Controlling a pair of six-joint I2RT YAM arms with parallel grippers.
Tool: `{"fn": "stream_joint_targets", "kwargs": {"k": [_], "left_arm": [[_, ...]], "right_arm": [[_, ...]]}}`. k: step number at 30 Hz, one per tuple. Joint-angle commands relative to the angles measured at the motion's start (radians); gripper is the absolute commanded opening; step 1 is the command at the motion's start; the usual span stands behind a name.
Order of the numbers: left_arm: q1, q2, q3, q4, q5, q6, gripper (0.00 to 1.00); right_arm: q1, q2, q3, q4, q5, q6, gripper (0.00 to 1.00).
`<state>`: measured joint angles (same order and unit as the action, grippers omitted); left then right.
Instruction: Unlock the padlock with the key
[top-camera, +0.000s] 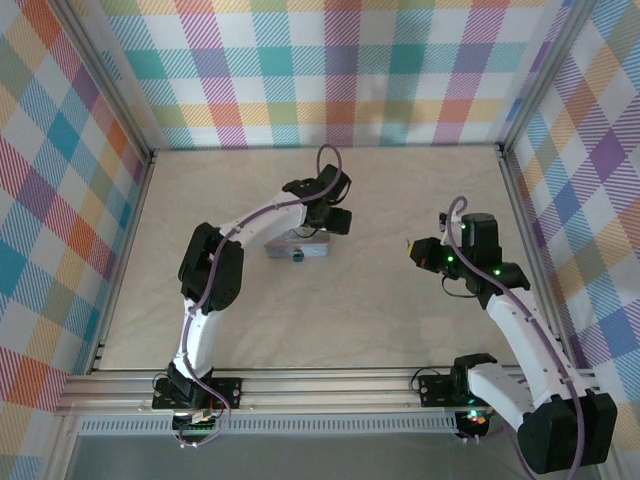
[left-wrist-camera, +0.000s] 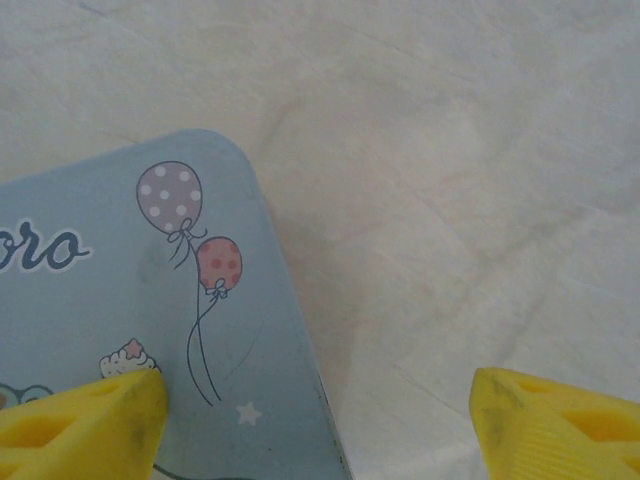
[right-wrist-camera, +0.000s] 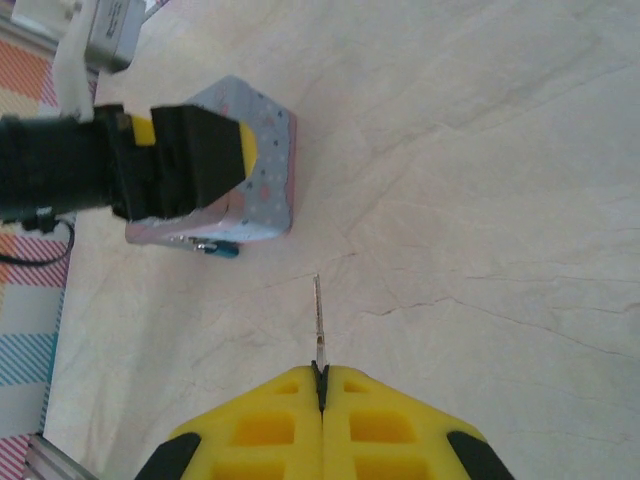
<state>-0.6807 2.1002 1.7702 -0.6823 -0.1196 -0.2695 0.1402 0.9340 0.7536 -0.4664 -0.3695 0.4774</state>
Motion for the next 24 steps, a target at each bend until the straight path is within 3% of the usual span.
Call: {"fn": "stream_joint_targets", "kwargs": {"k": [1, 12, 24], "left_arm": [[-0.057, -0.012, -0.061, -0.033, 0.081, -0.046, 0.79], [-0.19, -0.035, -0.088, 0.021, 0.138, -0.093, 0.79], [-0.181, -0.108, -0.009, 0.001, 0.129, -0.048, 0.81]], "right_arm": [[-0.038, -0.021, 0.006, -0.045, -0.044, -0.023, 0.01], [-0.084, -0.012, -0.009, -0.036, -0.071, -0.022, 0.01], [-0.083, 0.006, -0.036, 0.002, -0.101, -0.022, 0.01]]}}
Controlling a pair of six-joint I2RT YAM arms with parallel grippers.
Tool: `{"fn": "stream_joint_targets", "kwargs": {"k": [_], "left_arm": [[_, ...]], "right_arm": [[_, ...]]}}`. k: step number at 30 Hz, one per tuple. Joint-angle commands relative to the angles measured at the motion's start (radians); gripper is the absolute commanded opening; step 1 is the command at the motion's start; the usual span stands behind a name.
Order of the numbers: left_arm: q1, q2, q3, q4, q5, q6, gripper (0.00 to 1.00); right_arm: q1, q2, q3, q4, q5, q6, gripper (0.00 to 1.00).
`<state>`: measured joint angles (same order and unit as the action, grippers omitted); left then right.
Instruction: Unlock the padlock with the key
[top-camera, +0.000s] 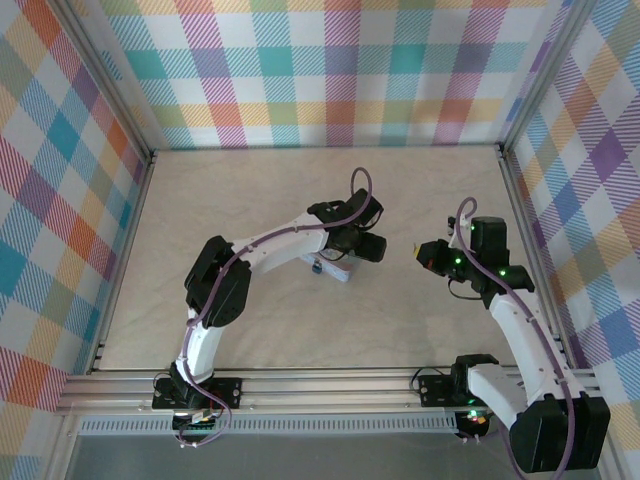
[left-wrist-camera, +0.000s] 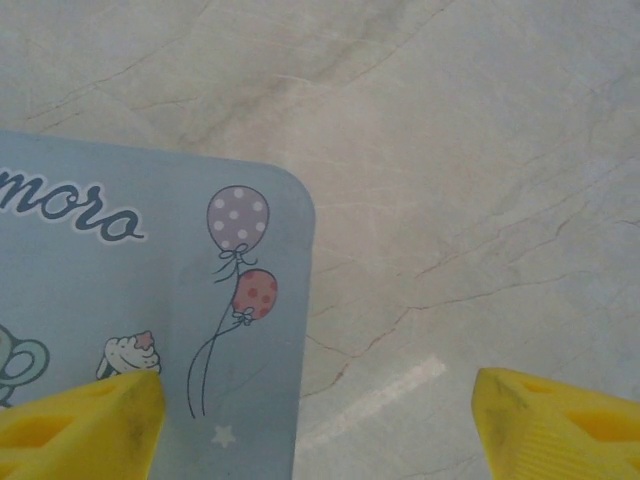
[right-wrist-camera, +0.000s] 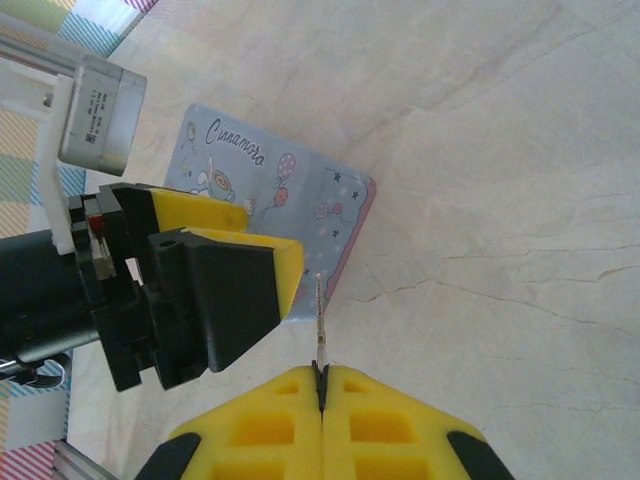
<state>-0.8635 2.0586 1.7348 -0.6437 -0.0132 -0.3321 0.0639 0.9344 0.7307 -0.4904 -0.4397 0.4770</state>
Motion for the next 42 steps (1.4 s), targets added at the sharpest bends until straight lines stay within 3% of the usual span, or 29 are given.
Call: {"fn": "stream_joint_targets", "kwargs": {"k": [1, 14, 21, 28, 38, 42], "left_arm": [[0.007, -0.087, 0.016, -0.028, 0.019, 0.015, 0.81], [0.103, -0.527, -0.481, 0.279, -0.116, -0.016, 0.86], [0.222, -0.715, -0.768, 0.461, 0.04, -0.051, 0.87], [0.337, -0.796, -0.928, 0.541, 0.2, 0.008, 0.85], [0.374, -0.761, -1.039, 0.677, 0.334, 0.037, 0.8], [0.374, -0.73, -1.052, 0.707, 0.332, 0.037, 0.79]], "right_arm": [[-0.007, 0.007, -0.014, 0.028, -0.038, -0.021, 0.01], [-0.003, 0.064, -0.045, 0.181, -0.224, 0.017, 0.0], [0.048, 0.139, -0.063, 0.318, -0.259, 0.062, 0.0], [0.155, 0.281, -0.003, 0.4, -0.211, 0.063, 0.0], [0.292, 0.546, 0.091, 0.631, -0.165, 0.156, 0.0], [0.332, 0.657, 0.166, 0.665, -0.178, 0.169, 0.0]]}}
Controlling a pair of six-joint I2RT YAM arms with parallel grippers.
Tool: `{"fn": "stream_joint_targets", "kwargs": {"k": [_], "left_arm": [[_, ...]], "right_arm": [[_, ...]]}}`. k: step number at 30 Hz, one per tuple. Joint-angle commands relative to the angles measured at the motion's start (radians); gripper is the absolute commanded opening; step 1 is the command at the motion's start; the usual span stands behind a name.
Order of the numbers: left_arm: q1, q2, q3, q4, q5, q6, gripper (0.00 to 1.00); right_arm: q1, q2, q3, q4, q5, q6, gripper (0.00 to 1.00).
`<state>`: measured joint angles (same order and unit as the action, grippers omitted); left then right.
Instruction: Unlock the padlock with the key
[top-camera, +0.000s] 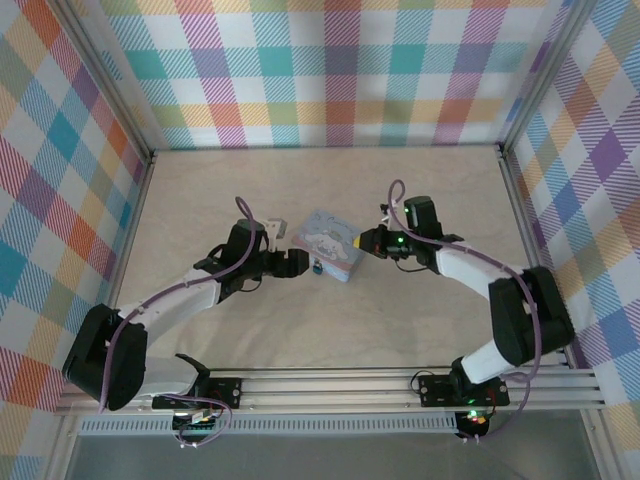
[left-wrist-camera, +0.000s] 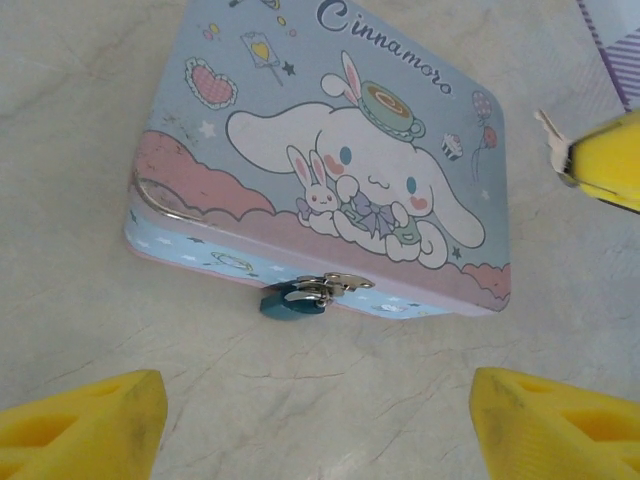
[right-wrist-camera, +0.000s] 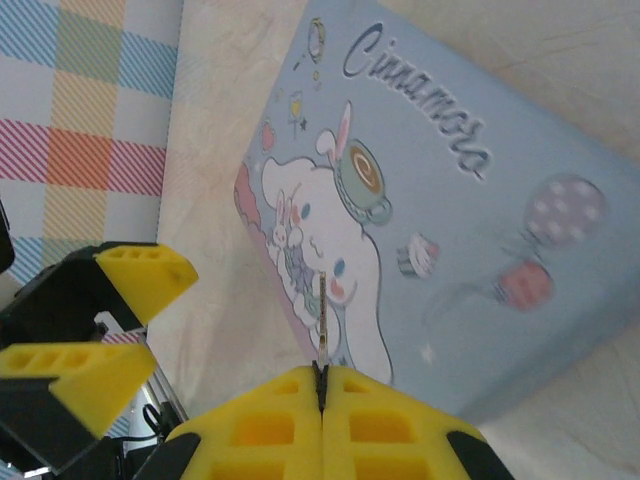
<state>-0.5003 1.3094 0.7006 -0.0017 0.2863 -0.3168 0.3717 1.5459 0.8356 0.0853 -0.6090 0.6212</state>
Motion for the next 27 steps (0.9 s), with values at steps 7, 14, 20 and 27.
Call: {"fn": "stream_joint_targets", "kwargs": {"k": [7, 14, 20, 27], "left_arm": [[0.012, 0.092, -0.035, 0.147, 0.054, 0.008, 0.78], [0.011, 0.165, -0.036, 0.207, 0.089, 0.015, 0.77], [0.01, 0.211, -0.041, 0.23, 0.082, 0.033, 0.75], [0.007, 0.268, -0.049, 0.303, 0.108, 0.035, 0.71]], "right_arm": [[0.045, 0.168, 0.127, 0.123, -0.012, 0.033, 0.0], [0.045, 0.217, 0.12, 0.131, -0.011, 0.023, 0.0], [0.045, 0.229, 0.098, 0.101, 0.011, 0.0, 0.0], [0.045, 0.237, 0.077, 0.071, 0.026, -0.025, 0.0]]}}
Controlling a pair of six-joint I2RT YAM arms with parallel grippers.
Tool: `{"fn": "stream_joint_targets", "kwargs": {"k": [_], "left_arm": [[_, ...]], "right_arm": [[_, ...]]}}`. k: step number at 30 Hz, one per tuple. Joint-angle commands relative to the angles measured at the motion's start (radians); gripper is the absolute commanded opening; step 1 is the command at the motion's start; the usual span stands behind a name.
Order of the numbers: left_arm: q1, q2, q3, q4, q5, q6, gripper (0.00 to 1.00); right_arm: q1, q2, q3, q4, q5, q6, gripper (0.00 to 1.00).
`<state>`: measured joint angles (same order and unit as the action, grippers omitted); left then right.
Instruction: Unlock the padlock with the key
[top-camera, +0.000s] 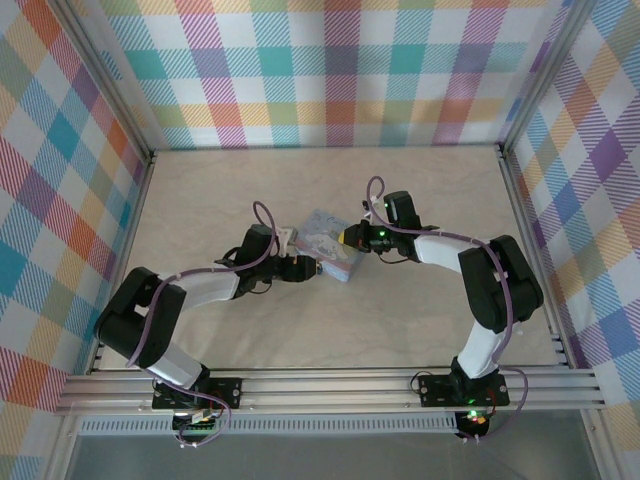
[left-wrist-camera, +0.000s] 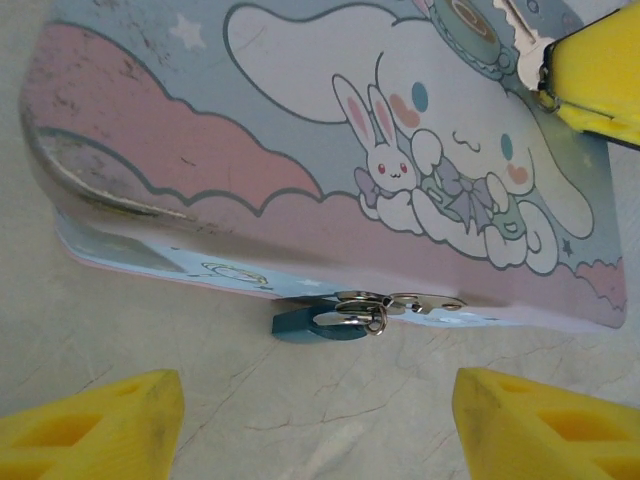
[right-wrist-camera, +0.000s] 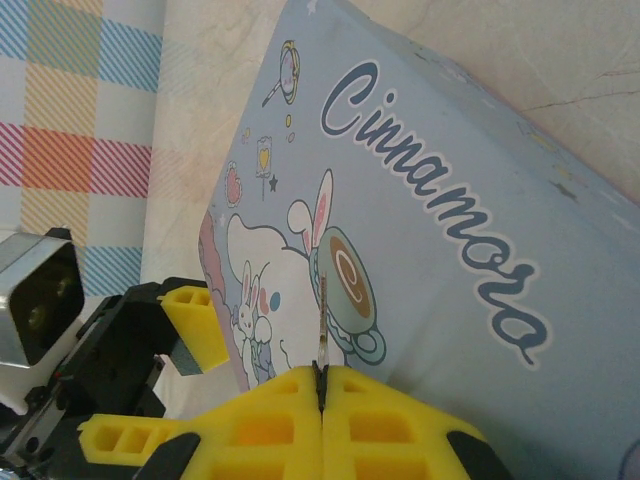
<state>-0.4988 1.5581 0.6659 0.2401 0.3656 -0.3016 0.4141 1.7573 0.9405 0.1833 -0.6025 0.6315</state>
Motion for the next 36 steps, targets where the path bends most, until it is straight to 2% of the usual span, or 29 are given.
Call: {"fn": "stream_joint_targets", "kwargs": {"k": [1, 16, 27, 36], "left_arm": [[0.003, 0.024, -0.017, 0.073, 0.028, 0.021, 0.71], [-0.022, 0.135, 0.018, 0.142, 0.076, 0.042, 0.63], [-0.083, 0.181, 0.056, 0.153, 0.037, 0.036, 0.59], [-0.101, 0.195, 0.082, 0.138, 0.014, 0.041, 0.53]], "right_arm": [[0.003, 0.027, -0.028, -0.029, 0.02, -0.037, 0.0], [0.002, 0.026, -0.031, -0.053, 0.031, -0.05, 0.0], [0.004, 0.027, -0.031, -0.051, 0.027, -0.05, 0.0], [0.003, 0.03, -0.034, -0.043, 0.023, -0.046, 0.0]]}}
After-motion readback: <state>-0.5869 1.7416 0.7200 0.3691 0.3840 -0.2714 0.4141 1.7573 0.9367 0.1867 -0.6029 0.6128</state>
